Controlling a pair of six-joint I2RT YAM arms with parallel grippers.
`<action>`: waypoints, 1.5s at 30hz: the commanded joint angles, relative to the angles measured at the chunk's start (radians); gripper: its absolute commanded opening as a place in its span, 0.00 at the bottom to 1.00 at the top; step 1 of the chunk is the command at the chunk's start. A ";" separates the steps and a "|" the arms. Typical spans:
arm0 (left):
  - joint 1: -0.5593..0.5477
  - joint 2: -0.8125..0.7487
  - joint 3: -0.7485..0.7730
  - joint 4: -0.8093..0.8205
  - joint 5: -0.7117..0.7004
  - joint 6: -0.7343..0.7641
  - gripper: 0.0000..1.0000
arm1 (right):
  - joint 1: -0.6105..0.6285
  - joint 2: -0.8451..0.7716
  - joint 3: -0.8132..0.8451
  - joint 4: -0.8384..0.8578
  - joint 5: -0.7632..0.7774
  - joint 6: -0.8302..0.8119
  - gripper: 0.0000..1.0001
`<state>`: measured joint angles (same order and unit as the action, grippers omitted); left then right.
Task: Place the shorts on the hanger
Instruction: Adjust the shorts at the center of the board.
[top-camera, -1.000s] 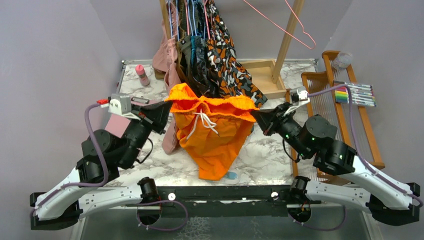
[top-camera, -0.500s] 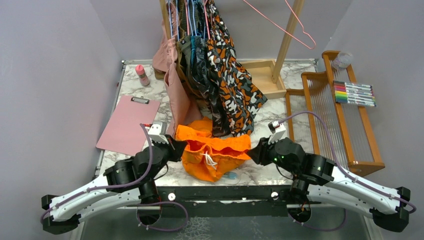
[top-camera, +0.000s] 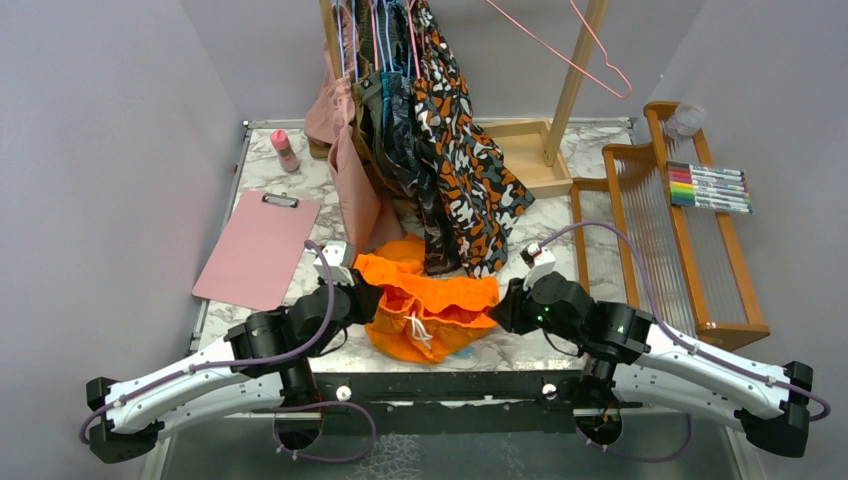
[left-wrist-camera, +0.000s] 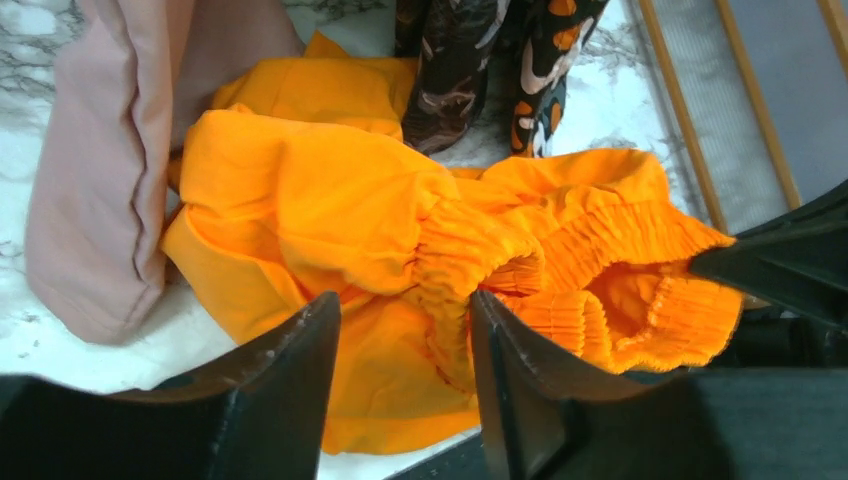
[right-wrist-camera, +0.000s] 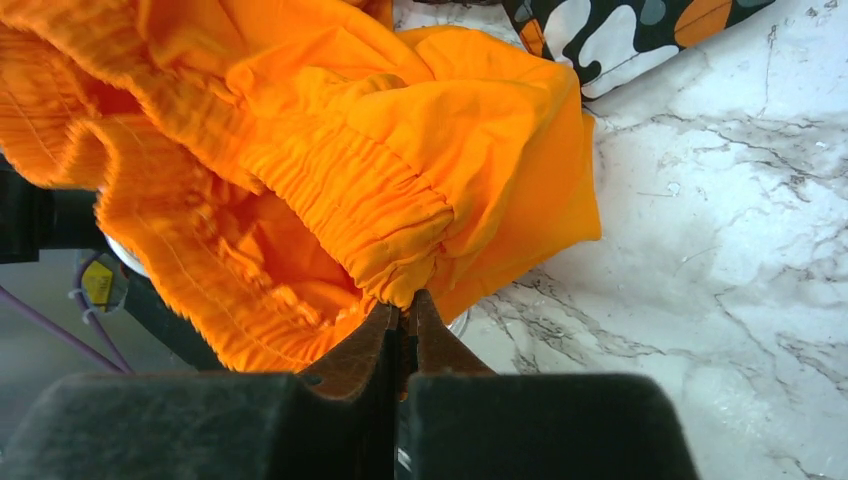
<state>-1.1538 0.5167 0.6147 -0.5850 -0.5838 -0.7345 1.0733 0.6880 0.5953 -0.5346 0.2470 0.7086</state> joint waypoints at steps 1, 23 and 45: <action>0.003 -0.010 0.068 -0.011 0.052 0.084 0.64 | -0.002 -0.005 0.002 0.017 0.018 -0.014 0.01; 0.003 0.430 0.320 -0.047 0.366 0.787 0.80 | -0.001 -0.026 -0.036 0.005 0.008 -0.015 0.01; 0.007 0.531 0.379 -0.196 0.395 1.038 0.87 | -0.001 -0.034 -0.037 0.008 0.017 -0.012 0.01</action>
<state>-1.1511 1.0546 0.9974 -0.7544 -0.2214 0.2691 1.0733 0.6647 0.5690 -0.5331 0.2485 0.6956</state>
